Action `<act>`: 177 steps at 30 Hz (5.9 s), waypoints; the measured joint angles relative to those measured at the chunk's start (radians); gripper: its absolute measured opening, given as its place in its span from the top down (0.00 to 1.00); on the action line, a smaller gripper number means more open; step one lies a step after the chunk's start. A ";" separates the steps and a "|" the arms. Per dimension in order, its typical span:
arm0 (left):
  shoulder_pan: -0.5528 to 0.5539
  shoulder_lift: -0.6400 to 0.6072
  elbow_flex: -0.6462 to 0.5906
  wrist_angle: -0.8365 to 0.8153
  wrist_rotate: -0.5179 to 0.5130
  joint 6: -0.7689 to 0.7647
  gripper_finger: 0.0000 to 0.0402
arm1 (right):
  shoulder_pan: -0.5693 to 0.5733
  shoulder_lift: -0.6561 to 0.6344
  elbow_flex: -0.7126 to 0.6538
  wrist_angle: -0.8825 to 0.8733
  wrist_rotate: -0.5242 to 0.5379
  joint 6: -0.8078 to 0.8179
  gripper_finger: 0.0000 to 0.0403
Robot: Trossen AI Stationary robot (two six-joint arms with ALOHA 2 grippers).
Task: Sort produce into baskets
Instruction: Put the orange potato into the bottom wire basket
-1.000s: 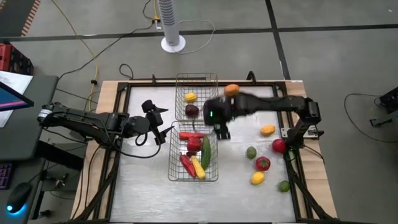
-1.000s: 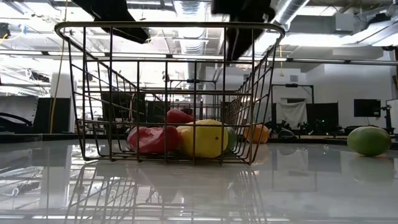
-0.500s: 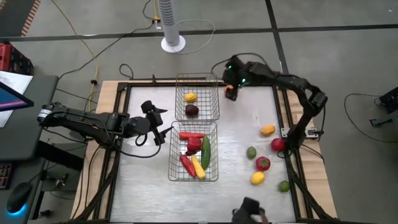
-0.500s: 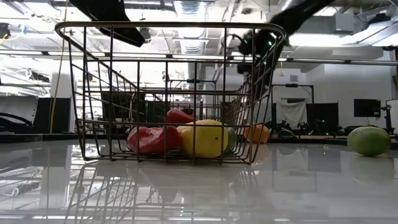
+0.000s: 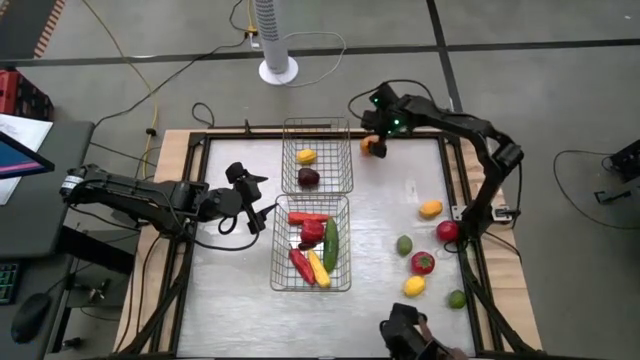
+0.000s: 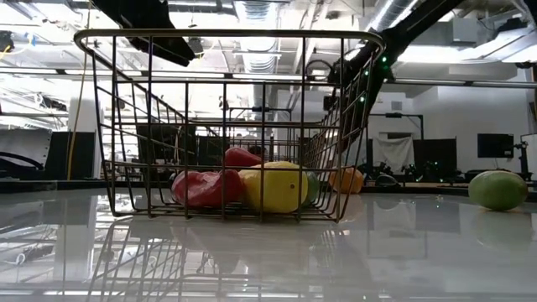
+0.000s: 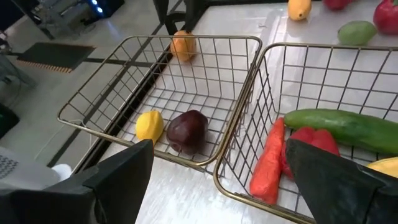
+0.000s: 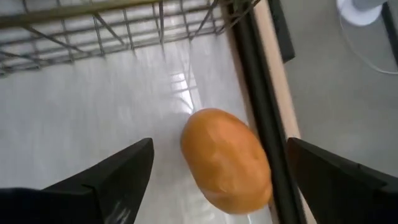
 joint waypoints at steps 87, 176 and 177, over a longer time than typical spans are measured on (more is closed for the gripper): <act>0.000 0.000 0.000 0.023 0.070 0.044 0.12 | 0.468 0.220 0.429 -0.215 0.185 0.254 0.11; -0.099 -0.251 -0.095 0.111 0.030 0.057 0.12 | 0.858 0.361 0.751 -0.670 -0.107 0.445 0.11; -0.099 -0.247 -0.095 0.113 0.021 0.057 0.12 | 0.858 0.362 0.750 -0.670 -0.107 0.445 0.09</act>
